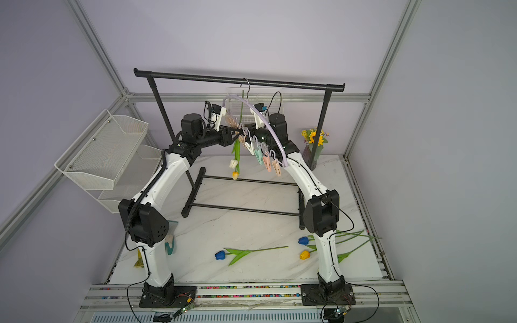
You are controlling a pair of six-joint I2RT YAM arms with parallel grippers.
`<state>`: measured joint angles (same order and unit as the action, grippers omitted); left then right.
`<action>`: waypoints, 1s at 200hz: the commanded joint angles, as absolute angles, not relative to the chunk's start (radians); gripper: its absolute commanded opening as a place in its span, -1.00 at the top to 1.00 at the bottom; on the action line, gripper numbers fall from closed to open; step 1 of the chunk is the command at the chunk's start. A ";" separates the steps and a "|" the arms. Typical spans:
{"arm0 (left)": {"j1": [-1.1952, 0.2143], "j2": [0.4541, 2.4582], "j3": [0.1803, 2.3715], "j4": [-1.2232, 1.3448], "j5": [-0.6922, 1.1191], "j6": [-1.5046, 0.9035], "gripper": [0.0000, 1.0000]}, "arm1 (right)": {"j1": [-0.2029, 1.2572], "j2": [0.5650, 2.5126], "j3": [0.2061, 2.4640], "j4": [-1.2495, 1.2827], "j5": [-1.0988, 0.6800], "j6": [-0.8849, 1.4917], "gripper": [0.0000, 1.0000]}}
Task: Dry the flowers on a clothes hanger
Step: Open the clamp at the hanger, then clamp the flower onto the hanger.
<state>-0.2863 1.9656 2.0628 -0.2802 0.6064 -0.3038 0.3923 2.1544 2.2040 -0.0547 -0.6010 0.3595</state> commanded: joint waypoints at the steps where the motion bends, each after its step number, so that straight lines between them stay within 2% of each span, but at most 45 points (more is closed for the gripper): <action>1: -0.292 1.947 2.103 -0.276 0.622 -0.297 0.19 | 0.385 2.124 2.194 -0.035 -0.618 0.369 1.00; 56: -0.292 1.945 2.107 -0.273 0.629 -0.303 0.35 | 0.370 2.056 2.098 -0.032 -0.565 0.392 1.00; 120: -0.293 1.935 2.110 -0.254 0.634 -0.318 0.43 | 0.361 1.934 1.907 -0.008 -0.478 0.452 1.00; 200: -0.290 1.931 2.107 -0.228 0.643 -0.345 0.51 | 0.369 1.819 1.556 0.285 -0.485 0.730 1.00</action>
<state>-0.2905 1.9656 2.0686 -0.2695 0.6258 -0.3241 0.3637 1.8526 1.6295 0.1501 -0.4831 0.6159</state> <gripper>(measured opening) 0.257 0.052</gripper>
